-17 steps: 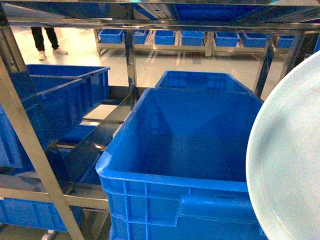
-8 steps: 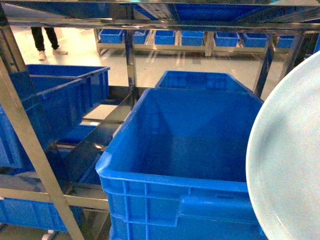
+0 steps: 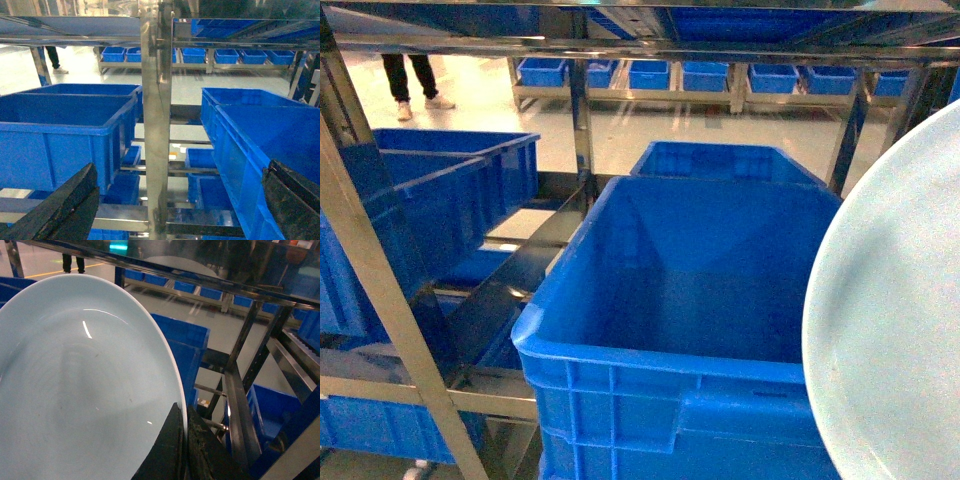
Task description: Place blue tray on left shelf second layer neatly
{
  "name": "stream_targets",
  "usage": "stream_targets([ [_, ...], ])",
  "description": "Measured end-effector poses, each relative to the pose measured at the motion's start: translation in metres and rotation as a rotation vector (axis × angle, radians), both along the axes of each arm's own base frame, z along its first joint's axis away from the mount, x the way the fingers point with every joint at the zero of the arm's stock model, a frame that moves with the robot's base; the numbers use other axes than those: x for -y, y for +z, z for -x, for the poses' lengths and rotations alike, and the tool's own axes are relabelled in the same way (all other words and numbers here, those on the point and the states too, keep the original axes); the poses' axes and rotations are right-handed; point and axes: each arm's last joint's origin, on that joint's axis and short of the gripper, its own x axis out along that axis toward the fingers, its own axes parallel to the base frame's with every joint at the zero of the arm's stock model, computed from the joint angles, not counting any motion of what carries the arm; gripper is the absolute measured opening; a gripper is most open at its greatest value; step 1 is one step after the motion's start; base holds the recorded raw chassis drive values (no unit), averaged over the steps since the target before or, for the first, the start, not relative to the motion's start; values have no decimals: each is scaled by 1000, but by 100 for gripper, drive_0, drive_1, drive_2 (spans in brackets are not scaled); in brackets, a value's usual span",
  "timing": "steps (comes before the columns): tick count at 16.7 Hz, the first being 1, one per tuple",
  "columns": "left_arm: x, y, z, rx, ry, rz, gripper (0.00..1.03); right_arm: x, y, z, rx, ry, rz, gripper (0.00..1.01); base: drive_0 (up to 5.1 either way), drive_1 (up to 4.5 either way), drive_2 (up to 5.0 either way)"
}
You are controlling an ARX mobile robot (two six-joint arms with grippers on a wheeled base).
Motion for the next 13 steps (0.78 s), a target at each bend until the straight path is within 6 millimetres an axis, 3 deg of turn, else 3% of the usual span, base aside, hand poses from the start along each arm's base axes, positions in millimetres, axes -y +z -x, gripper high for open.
stream_targets([
  [8, 0, 0, 0, 0, 0, 0, 98, -15, 8, -36, -14, 63, -1, 2, 0, 0, 0],
  [13, 0, 0, 0, 0, 0, 0, 98, -18, 3, -76, -13, 22, -3, 2, 0, 0, 0],
])
